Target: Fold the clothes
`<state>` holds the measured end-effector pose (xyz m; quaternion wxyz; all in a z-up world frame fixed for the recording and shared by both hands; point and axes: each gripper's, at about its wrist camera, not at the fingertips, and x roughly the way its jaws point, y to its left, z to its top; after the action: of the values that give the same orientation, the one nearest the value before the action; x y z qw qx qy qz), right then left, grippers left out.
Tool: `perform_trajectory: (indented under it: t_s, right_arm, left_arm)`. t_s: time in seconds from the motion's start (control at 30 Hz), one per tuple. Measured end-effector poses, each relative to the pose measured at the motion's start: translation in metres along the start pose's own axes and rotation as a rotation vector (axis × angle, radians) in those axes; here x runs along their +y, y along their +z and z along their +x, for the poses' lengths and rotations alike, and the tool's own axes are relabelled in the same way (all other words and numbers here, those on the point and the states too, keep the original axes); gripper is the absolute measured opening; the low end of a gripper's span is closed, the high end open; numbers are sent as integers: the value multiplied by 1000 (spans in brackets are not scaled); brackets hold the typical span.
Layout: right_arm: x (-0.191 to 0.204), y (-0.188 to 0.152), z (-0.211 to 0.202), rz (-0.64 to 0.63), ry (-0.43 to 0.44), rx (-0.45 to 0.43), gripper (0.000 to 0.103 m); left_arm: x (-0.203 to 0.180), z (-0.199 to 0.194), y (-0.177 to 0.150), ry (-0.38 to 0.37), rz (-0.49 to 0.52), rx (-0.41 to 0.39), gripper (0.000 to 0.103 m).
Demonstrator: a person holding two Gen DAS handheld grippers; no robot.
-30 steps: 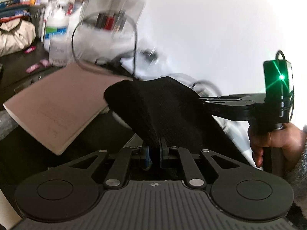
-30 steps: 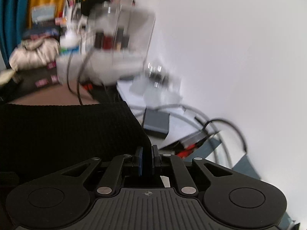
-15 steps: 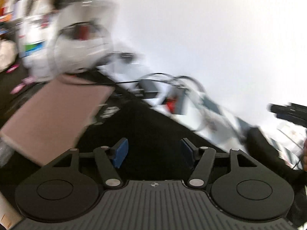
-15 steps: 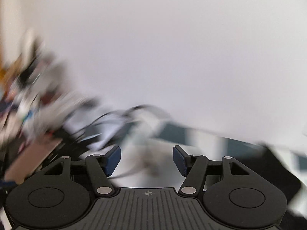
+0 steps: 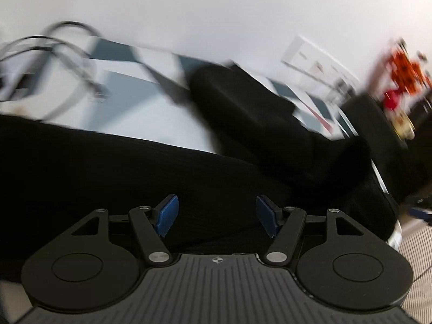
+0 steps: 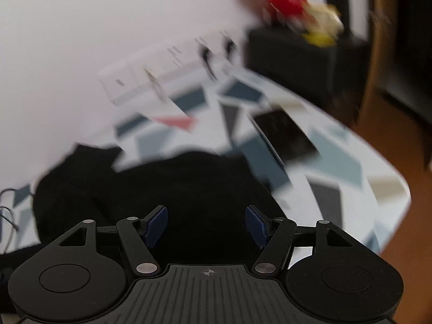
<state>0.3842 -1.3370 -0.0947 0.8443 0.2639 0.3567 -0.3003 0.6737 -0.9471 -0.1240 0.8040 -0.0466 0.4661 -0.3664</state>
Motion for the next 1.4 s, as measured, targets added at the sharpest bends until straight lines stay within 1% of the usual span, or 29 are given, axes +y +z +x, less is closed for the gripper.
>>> perform_trajectory:
  t_s: [0.03,0.07,0.13,0.2,0.23,0.27,0.3,0.37,0.47,0.5,0.53,0.57,0.6,0.67,0.73,0.8,0.9,0.97,1.0,1.03,1.1,1.17,1.2,1.27,1.33,1.37,1.4]
  right_arm:
    - [-8,-7,5,7,-21,17,62]
    - [-14,-14,10,5,-38,26,62]
    - [-17,-21,20,-8,-49,35,64]
    - [-20,-20,27,-26,-41,34,67]
    - [-21,-19,31,-36,-38,33,72]
    - [-22,-16,36,-49,-39,35,79]
    - [-23,-14,43,-59,-43,47,80]
    - [-24,-10,58,-66,-55,87,81]
    - [-24,-6,79,-63,-74,158,82]
    - [-25,-6,82,-61,-74,167,82]
    - [-24,-5,85,-58,-69,172,82]
    - [-24,-4,86,-56,-64,171,77]
    - [-24,-4,86,-60,-57,169,74]
    - [-24,-2,85,-76,-48,153,62]
    - [-25,0,82,-85,-39,134,59]
    - [-28,1,81,-67,-30,131,59]
    - [-33,-2,80,-44,-21,130,59]
    - [-35,-3,79,-40,-19,130,60]
    - [-36,-3,79,-36,-19,133,61]
    - [-36,-3,79,-32,-19,136,62]
    - [-37,-3,78,-23,-20,144,63]
    - [-35,-2,78,-28,-29,150,64]
    - [-34,-2,78,-33,-32,150,64]
    - [-32,-2,79,-41,-39,151,64]
    - [-32,-2,80,-42,-43,151,64]
    - [-32,-2,81,-40,-43,151,65]
    - [-33,-3,81,-39,-44,151,65]
  left_arm:
    - [-14,8,1,-23,25,17,66]
    - [-29,16,3,-48,54,30,69]
    - [-61,28,6,-98,116,47,72]
    - [-92,39,8,-136,176,56,75]
    - [-103,46,9,-144,198,61,76]
    - [-114,52,9,-144,218,68,76]
    - [-124,59,8,-143,237,77,76]
    - [-141,74,6,-130,273,94,76]
    - [-157,88,2,-82,334,107,76]
    - [-159,91,1,-80,349,121,69]
    - [-161,93,0,-85,364,144,57]
    - [-163,92,-2,-85,381,169,37]
    - [-164,89,-5,-81,400,185,26]
    - [-164,76,-10,-110,426,196,20]
    - [-165,58,-17,-160,445,212,16]
    - [-163,38,-30,-206,464,239,15]
    - [-156,23,-53,-218,469,301,15]
    - [-146,23,-66,-199,459,343,17]
    - [-142,25,-69,-177,456,347,25]
    - [-139,26,-71,-159,451,347,29]
    - [-137,25,-68,-149,448,303,53]
    - [-137,24,-63,-147,453,249,62]
    - [-138,25,-60,-147,457,228,63]
    - [-144,31,-55,-152,472,216,62]
    - [-153,37,-55,-173,485,219,61]
    - [-156,41,-55,-194,485,241,44]
    - [-159,43,-55,-209,481,266,19]
